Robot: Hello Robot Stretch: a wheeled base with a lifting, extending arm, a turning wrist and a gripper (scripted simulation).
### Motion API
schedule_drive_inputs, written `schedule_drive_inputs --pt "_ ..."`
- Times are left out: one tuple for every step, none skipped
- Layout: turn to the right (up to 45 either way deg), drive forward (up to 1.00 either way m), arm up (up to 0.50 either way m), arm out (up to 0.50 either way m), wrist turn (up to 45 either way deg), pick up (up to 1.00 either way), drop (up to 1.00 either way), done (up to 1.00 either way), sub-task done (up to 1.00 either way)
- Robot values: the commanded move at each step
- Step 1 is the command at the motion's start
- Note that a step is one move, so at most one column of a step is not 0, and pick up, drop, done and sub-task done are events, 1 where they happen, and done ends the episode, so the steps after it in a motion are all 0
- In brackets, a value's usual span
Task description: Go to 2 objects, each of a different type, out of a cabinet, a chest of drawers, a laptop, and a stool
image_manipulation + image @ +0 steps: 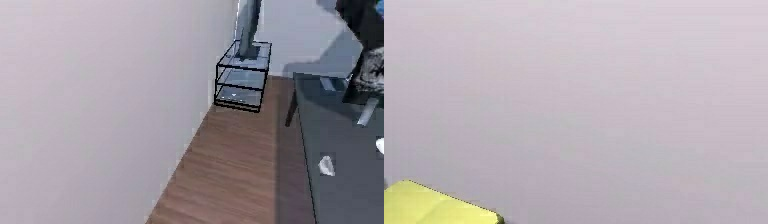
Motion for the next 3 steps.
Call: schedule_drive_inputs --pt "45.0 0.00 0.00 0.00 0.0 0.00 0.00 0.00 0.00" --pt "45.0 0.00 0.00 0.00 0.0 0.00 0.00 0.00 0.00" --pt "18.0 0.00 0.00 0.00 0.0 0.00 0.00 0.00 0.00"
